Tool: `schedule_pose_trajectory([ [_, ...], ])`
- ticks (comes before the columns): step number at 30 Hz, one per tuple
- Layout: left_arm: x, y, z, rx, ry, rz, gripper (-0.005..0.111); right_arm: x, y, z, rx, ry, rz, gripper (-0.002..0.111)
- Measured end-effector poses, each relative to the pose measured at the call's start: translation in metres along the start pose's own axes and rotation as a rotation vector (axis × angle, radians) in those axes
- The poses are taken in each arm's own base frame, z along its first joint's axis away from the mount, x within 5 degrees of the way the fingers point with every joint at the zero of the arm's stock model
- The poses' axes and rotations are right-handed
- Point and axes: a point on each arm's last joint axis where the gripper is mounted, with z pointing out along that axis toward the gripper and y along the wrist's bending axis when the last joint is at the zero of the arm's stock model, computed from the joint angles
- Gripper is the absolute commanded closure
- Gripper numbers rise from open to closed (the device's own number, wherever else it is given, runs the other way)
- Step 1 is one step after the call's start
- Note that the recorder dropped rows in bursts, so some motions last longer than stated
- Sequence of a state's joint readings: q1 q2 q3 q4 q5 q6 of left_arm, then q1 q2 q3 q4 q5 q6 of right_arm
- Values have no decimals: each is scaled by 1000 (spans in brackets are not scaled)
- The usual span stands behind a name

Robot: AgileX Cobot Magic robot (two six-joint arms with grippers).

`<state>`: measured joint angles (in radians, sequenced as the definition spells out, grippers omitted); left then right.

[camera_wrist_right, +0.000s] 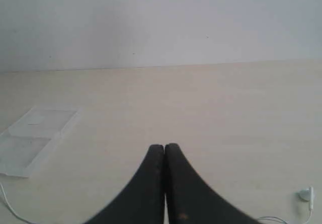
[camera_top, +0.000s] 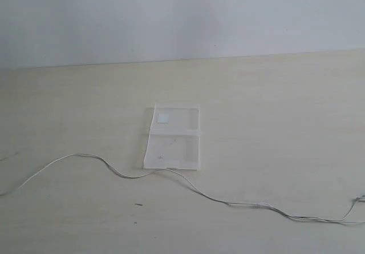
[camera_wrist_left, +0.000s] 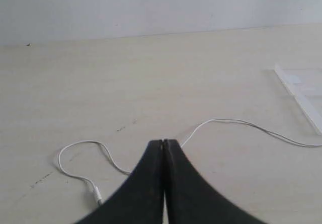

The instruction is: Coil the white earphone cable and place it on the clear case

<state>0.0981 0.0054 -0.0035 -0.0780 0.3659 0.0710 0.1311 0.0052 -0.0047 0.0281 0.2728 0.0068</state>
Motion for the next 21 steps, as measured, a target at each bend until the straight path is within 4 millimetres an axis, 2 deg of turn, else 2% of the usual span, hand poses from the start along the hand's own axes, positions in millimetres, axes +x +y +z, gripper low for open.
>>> schedule_pose_trajectory([
  [6,0,0,0,0,0,0,107,-3,0,0,0,-31,0,108],
  [16,0,0,0,0,0,0,107,-25,0,-3,-2,-273,0,108],
  [21,0,0,0,0,0,0,107,-28,0,-4,-2,-308,0,108],
])
